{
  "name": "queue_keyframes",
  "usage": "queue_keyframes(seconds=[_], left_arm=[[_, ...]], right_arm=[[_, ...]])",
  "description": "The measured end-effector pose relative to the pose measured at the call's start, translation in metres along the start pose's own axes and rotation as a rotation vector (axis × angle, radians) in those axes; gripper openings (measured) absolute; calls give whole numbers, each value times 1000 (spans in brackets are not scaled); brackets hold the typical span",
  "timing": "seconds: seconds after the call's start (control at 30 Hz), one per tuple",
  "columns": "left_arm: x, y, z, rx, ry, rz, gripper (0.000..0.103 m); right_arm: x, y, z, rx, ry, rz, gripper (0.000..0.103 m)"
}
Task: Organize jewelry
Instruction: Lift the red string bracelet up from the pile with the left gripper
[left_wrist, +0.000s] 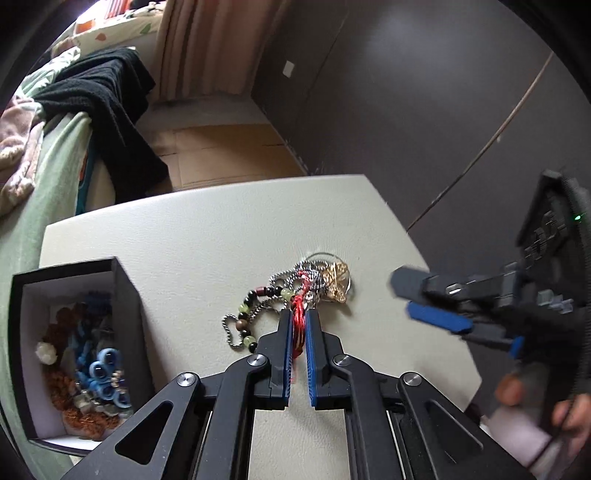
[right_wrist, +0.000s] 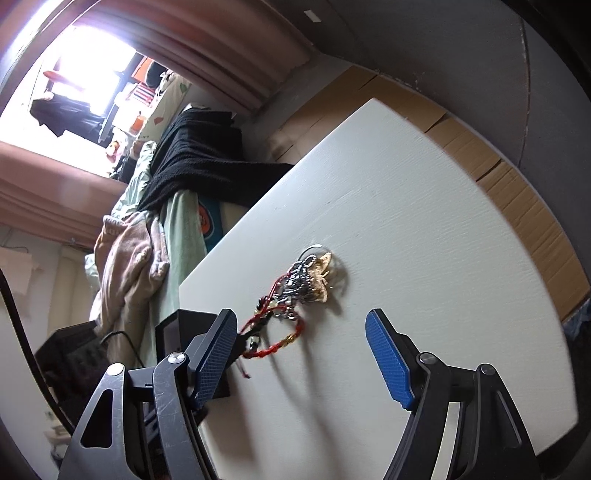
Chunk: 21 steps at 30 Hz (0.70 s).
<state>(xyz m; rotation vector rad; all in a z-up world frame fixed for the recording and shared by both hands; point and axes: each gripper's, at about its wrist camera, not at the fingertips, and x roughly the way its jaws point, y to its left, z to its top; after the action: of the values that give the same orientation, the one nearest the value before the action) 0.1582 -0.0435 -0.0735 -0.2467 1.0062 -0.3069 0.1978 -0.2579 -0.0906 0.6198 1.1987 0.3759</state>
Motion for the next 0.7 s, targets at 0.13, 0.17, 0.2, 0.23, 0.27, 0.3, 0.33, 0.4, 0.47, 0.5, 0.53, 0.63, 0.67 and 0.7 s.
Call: queue_keyframes(seconds=[0.13,0.17,0.2,0.23,0.27,0.3,0.33,0.4,0.47,0.5,0.53,0.63,0.67,0.7], left_arm=[[2,14,0,-32,19,-12,6],[5,16,-1,-40,39,-21,6],[12,19,-3,-51,73,-32,6],[14,20,-5,-52,87,-33,7],[18,19,-7,-46,108,-30,7],[21,18,-8,-38,123,-27,6],[23,17,-9,-31,131,-24,6],[24,14,-12,-23,135,-19,7],[25,16,-10,-24,129,-16,6],[24,17,-10,-33,124,-18,7],[23,18,-10,-40,120,-23,7],[21,21,-9,-58,112,-39,7],[19,22,-8,-63,98,-36,6],[17,22,-8,-67,84,-35,6]], right_arm=[[15,3,-2,10,19,-4,67],[18,4,-2,12,22,-7,66],[23,5,-3,18,27,-13,66],[26,5,-2,22,32,-16,66],[27,5,-3,26,36,-17,66],[29,6,-4,28,38,-18,66],[29,7,-4,30,37,-19,66],[27,7,-4,33,32,-19,66],[24,7,-4,40,24,-15,66],[22,6,-4,41,21,-15,66],[21,5,-3,42,17,-16,66],[18,3,-2,49,13,-18,66],[17,1,-1,50,13,-18,66],[17,0,-2,51,13,-19,66]])
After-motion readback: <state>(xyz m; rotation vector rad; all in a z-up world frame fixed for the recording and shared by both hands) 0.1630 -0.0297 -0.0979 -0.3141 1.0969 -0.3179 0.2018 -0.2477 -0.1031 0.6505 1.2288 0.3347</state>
